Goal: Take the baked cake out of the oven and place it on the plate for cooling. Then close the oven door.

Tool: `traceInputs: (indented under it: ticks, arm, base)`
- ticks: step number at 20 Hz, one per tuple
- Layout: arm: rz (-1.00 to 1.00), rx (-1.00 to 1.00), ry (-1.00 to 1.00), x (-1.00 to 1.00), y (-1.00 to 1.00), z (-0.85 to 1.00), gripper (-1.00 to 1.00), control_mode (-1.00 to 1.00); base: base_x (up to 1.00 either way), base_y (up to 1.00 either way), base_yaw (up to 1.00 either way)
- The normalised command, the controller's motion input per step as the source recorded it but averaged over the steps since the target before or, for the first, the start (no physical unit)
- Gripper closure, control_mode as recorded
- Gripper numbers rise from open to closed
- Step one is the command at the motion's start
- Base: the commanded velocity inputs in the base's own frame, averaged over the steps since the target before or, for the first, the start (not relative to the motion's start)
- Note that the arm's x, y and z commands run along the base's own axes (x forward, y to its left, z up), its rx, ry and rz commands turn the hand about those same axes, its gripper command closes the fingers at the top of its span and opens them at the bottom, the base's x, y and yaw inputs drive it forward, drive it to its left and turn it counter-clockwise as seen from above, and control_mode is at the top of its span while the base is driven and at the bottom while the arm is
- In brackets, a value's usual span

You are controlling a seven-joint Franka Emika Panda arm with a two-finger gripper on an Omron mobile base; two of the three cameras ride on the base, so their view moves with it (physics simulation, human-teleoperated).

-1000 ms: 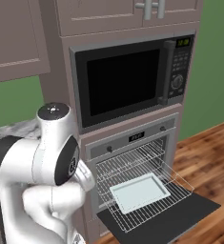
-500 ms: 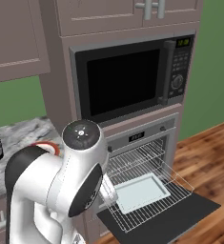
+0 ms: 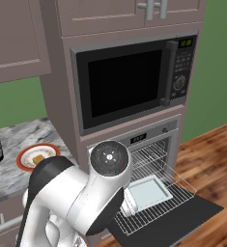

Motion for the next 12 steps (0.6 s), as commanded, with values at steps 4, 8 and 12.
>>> traceInputs:
  ticks: [4, 8, 12]
  arm:
    - [0.0, 0.0, 0.0, 0.15, -0.28, -0.49, -1.0, -1.0]
    - [0.0, 0.0, 0.0, 0.22, -0.24, -0.51, -1.0, -1.0]
    - [0.0, 0.0, 0.0, 0.3, -0.21, -0.59, -1.0, -1.0]
  base:
    - [0.0, 0.0, 0.0]
    - [0.0, 0.0, 0.0]
    - [0.0, 0.0, 0.0]
